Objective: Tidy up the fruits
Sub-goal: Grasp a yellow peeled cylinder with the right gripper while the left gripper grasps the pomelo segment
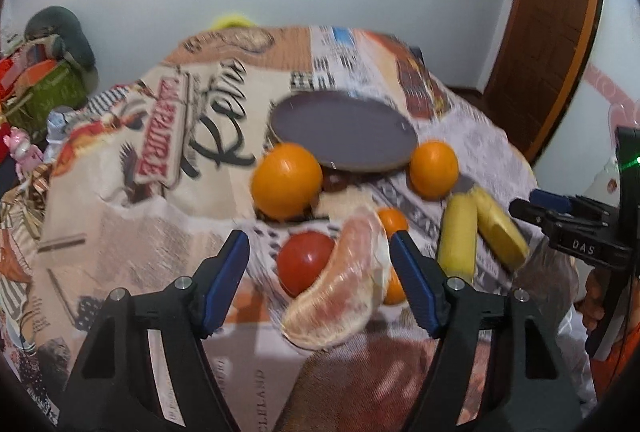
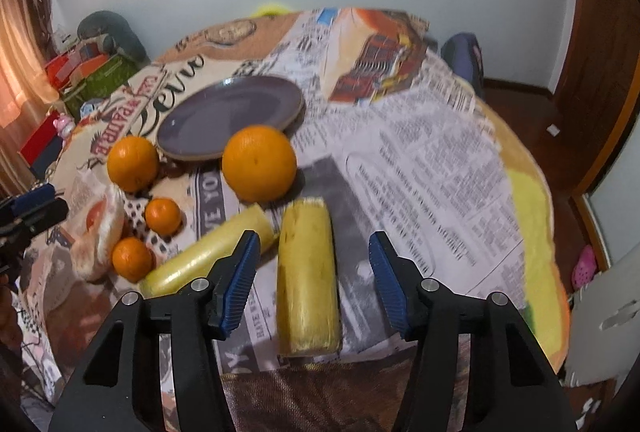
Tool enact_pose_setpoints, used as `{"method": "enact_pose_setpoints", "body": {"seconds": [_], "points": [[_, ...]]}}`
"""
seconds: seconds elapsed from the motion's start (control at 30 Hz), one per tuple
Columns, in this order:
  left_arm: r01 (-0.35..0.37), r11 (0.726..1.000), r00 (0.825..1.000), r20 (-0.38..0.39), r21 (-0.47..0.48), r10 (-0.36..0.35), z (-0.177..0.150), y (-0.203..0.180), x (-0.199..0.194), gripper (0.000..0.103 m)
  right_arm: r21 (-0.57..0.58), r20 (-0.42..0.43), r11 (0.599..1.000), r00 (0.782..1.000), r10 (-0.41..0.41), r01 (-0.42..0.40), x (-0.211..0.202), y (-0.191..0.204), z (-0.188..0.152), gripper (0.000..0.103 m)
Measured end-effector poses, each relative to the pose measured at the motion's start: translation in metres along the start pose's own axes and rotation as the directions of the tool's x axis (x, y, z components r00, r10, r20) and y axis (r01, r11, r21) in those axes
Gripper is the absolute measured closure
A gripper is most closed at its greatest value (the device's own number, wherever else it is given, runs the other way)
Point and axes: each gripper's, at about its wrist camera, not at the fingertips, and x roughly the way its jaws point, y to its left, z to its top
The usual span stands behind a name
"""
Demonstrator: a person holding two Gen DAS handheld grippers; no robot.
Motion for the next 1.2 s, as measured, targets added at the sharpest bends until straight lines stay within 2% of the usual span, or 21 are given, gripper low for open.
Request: {"method": "enact_pose_setpoints", "body": {"seconds": [0.23,0.37,0.5,0.73,0.87,1.2], "points": [[0.017,1.0,0.995,-0.103,0.011,-0.015,-0.012,-0.002,0.027,0.03,0.016,-0.06,1.0,0.998,0.028,-0.027,0.015,-0.001,-0.011,0.055],[0.034,0.999,0.992,-0.119,0.008,-0.033,-0.015,-0.001,0.033,0.03,0.022,-0.079,0.999,0.996,0.047,-0.046,0.023,-0.002,-0.015,0.056],[0.042,0.999,0.988,-0.147,0.006,-0.04,-0.018,-0.001,0.042,0.03,0.024,-0.103,0.998,0.993,0.061,-0.059,0.032,-0.001,-0.016,0.062],[0.043,0.999,0.991,-0.126,-0.034,-0.047,-0.014,0.006,0.047,0.035,0.009,-0.103,0.999,0.993,0.053,-0.053,0.041,0.001,-0.013,0.063],[0.038,0.997,0.992,-0.119,-0.064,-0.045,-0.012,0.013,0.05,0.037,-0.008,-0.092,1.0,0.995,0.027,-0.028,0.045,0.003,-0.011,0.067],[0.05,0.996,0.992,-0.112,-0.069,-0.058,-0.009,0.015,0.042,0.043,0.032,-0.071,0.998,0.996,0.057,-0.055,0.035,-0.002,-0.01,0.067]]}}
